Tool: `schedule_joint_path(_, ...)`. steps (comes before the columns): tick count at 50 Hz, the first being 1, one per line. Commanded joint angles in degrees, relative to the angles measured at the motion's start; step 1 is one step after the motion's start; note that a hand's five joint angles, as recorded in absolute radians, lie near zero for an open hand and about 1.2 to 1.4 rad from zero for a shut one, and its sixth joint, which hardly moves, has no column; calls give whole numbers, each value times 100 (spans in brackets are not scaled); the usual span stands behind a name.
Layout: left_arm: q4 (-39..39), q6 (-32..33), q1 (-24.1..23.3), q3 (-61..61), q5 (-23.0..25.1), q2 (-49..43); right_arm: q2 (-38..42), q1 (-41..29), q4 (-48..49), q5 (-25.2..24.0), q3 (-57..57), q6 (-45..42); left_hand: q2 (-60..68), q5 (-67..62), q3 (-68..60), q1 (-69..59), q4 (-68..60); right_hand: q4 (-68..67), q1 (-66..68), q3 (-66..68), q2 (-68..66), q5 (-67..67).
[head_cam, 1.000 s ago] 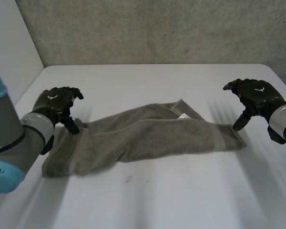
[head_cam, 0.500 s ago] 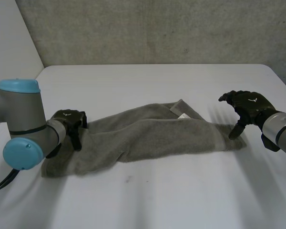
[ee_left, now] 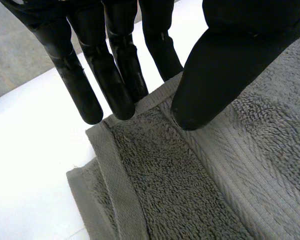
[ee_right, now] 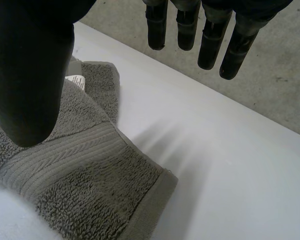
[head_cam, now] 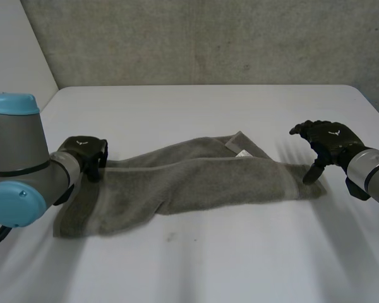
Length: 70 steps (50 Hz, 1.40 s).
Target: Fold the towel.
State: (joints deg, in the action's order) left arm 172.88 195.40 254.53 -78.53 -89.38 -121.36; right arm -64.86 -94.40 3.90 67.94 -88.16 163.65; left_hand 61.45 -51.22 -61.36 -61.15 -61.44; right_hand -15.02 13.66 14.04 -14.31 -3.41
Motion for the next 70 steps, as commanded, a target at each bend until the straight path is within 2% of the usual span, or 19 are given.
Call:
schedule_joint_path(1,52,-1,9,13,18,-212,-1,-9,-4,0,-17,0,831,-854,-841,-861,-832,502,-366,-404,431,341)
schedule_joint_path(5,88,-1,9,31,26,-283,43,0,5,0,-17,0,276,-299,-286,-306,-277,502,-366,-404,431,341)
schedule_joint_path(6,123,-1,18,57,26,-318,52,0,5,0,-17,0,-523,500,514,494,523,502,-366,-404,431,341)
schedule_joint_path(11,158,7,18,84,26,-406,52,0,5,0,-26,0,-717,694,707,687,716,502,-366,-404,431,341)
schedule_joint_path(15,149,7,9,66,18,-415,61,0,5,0,-35,0,-498,475,488,468,497,502,-366,-404,431,341)
schedule_joint_path(17,132,7,9,40,18,-415,52,0,5,0,-26,0,439,-462,-448,-468,-440,502,-366,-404,431,341)
schedule_joint_path(18,132,7,9,40,18,-415,52,0,14,0,-17,0,444,-467,-454,-474,-445,502,-366,-404,431,341)
schedule_joint_path(19,132,7,9,40,18,-406,61,0,14,0,0,0,1460,-1483,-1470,-1490,-1461,502,-366,-404,431,341)
schedule_joint_path(20,123,7,0,31,18,-397,61,0,14,0,0,0,1851,-1874,-1860,-1881,-1852,502,-366,-404,431,341)
schedule_joint_path(26,88,-1,-9,22,35,-274,43,0,5,9,70,0,1855,-1878,-1864,-1885,-1856,502,-366,-404,431,341)
schedule_joint_path(31,88,-10,-97,-4,44,297,-10,-9,-136,9,282,88,1855,-1878,-1864,-1885,-1856,502,-366,-404,431,341)
schedule_joint_path(34,158,-19,-193,-66,53,1129,-36,-35,-434,0,536,150,1855,-1878,-1864,-1885,-1856,502,-366,-404,431,341)
schedule_joint_path(42,141,-28,-483,-127,61,2141,69,-369,-1348,-123,1626,923,1855,-1878,-1864,-1885,-1856,502,-366,-404,431,341)
schedule_joint_path(50,167,-19,-685,-496,61,3072,729,-932,-1990,-782,2866,1275,1855,-1878,-1864,-1885,-1856,502,-366,-404,431,341)
schedule_joint_path(52,176,-19,-694,-575,61,3249,1122,-1072,-2235,-957,3347,1336,1855,-1878,-1864,-1885,-1856,502,-366,-404,431,341)
schedule_joint_path(58,298,-10,-703,-795,61,3672,1704,-1309,-2535,-1020,3920,1354,1855,-1878,-1864,-1885,-1856,502,-366,-404,431,341)
schedule_joint_path(66,325,-10,-677,-857,53,3751,2407,-1397,-2764,-993,4404,1310,1855,-1878,-1864,-1885,-1856,493,-358,-396,423,333)
schedule_joint_path(68,334,-10,-642,-883,61,3751,2513,-1397,-2755,-993,4474,1301,1855,-1878,-1864,-1885,-1856,-45,180,143,-116,-206)
schedule_joint_path(70,334,-10,-633,-901,61,3751,2714,-1397,-2781,-1002,4649,1284,1855,-1878,-1864,-1885,-1856,-1720,1855,1817,-1790,-1880)
